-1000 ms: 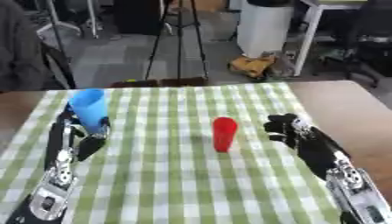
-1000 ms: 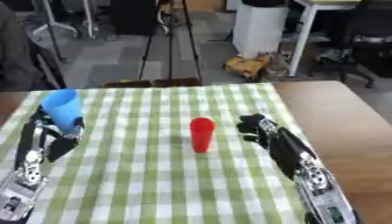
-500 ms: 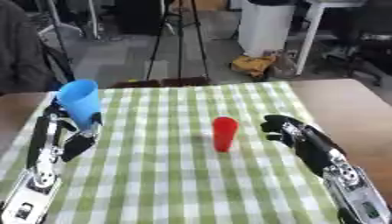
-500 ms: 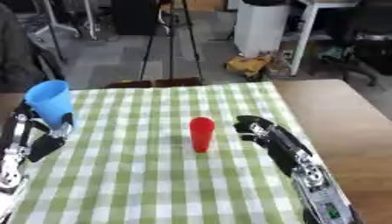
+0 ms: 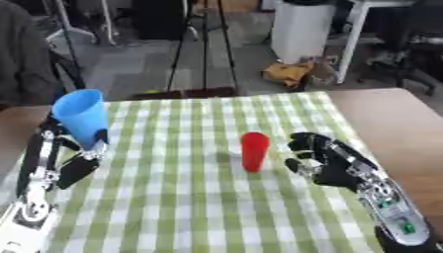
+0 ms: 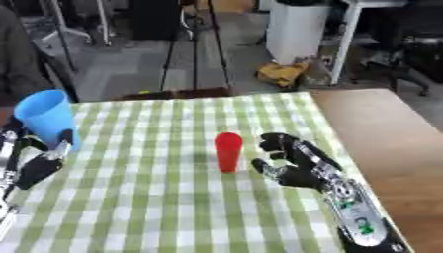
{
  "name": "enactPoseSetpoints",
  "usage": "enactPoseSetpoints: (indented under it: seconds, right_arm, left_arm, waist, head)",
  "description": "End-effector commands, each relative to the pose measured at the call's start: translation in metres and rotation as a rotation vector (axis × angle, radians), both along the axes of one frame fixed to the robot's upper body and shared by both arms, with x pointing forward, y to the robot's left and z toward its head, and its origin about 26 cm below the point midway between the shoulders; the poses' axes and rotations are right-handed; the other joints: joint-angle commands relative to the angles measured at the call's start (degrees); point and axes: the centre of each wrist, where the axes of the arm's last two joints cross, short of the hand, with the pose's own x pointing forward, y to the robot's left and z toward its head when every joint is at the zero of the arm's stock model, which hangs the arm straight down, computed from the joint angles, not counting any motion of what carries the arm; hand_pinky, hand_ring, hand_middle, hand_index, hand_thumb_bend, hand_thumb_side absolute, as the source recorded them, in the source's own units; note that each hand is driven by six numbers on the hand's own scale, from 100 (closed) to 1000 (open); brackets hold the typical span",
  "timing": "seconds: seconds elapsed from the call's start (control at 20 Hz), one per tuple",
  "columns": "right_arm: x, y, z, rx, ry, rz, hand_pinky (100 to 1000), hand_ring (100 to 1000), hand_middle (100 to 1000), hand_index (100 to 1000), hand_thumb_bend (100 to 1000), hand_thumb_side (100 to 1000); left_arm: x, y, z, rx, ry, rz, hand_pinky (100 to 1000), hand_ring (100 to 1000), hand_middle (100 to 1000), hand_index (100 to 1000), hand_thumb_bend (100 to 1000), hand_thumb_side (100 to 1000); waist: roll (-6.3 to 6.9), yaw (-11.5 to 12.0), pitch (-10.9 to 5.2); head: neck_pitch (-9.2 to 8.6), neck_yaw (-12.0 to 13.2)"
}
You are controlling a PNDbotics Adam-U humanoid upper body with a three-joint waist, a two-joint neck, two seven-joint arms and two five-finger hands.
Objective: Pour the contents of one cup into another cup.
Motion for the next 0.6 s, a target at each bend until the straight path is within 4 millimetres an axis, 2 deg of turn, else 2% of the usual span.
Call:
enactPoseSetpoints:
  seconds: [0.05, 0.3, 0.6]
  right_arm:
    - [0.008, -0.005, 0.008, -0.068, -0.052, -0.041, 840, 861, 759, 885, 475, 269]
    - [0.018, -0.001, 0.003, -0.109, -0.084, -0.104, 840, 856, 753, 888, 515, 261]
    - [0.028, 0.005, 0.002, -0.129, -0.119, -0.148, 839, 853, 751, 885, 521, 254]
  left_arm:
    - [0.000, 0.003, 0.014, 0.012, -0.036, -0.012, 493, 524, 581, 736, 100, 241]
    - [-0.001, 0.001, 0.016, 0.003, -0.036, -0.018, 493, 524, 581, 737, 100, 246]
    - [0.000, -0.001, 0.018, 0.000, -0.042, -0.028, 494, 524, 581, 736, 100, 245]
  waist:
    - [0.12, 0.3, -0.45]
    - [0.50, 0.9, -0.15]
    - [0.98, 1.7, 0.28]
  head:
    - [-0.60, -0.3]
    - [-0.82, -0.6]
    - [-1.20, -1.0]
